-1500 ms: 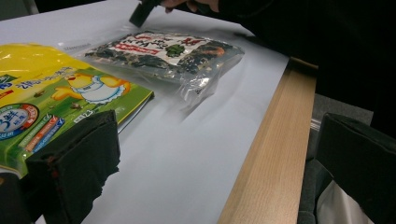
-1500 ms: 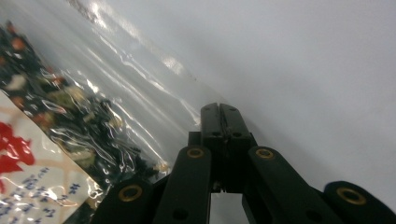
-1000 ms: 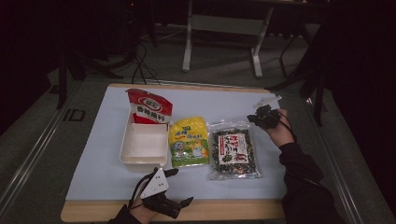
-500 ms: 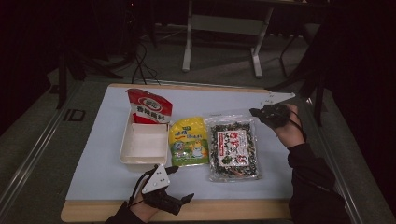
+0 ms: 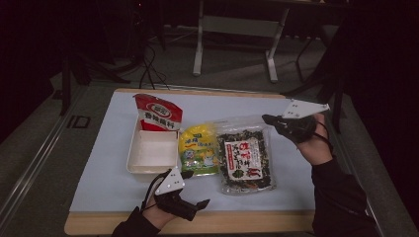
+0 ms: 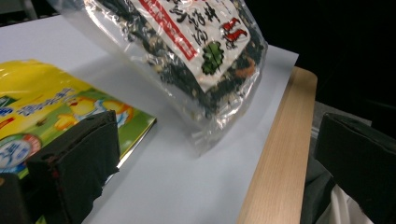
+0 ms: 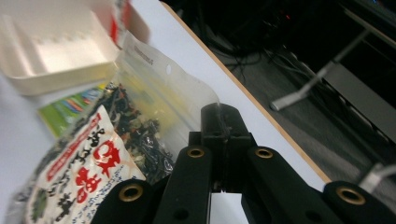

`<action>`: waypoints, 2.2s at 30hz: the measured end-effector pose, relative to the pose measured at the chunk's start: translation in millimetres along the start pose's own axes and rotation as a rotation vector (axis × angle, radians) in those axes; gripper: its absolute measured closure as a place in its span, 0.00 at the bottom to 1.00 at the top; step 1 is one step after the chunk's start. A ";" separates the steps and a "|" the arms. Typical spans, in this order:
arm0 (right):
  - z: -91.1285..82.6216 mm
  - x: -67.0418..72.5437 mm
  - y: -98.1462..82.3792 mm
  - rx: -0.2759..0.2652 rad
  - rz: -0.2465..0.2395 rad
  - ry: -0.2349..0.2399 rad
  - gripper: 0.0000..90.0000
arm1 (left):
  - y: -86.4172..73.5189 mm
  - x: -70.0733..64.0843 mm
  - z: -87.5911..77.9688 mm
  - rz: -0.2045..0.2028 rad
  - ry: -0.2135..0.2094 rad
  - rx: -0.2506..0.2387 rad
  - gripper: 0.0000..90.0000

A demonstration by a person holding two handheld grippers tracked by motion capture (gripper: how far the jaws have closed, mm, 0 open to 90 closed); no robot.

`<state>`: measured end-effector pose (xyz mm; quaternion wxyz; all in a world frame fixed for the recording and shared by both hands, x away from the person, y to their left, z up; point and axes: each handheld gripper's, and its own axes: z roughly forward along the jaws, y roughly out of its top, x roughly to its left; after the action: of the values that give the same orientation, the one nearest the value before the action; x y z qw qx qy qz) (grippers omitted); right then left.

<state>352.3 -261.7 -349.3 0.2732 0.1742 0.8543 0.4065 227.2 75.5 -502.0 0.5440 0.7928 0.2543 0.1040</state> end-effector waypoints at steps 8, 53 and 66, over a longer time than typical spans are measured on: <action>-19.7 24.2 16.1 -0.056 -0.069 0.024 1.00 | 7.7 1.5 24.7 -0.046 -0.057 -0.022 0.03; -73.3 18.5 22.2 -0.263 0.019 0.117 0.68 | 80.5 6.0 32.8 0.063 -0.141 -0.022 0.88; -47.0 17.0 -31.3 -0.300 0.222 0.122 0.30 | 103.5 30.5 -28.8 0.053 -0.030 -0.047 0.88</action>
<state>308.0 -300.0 -355.1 0.1973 0.2000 0.7746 0.5666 270.3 85.7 -399.5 0.5633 0.7878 0.2225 0.1123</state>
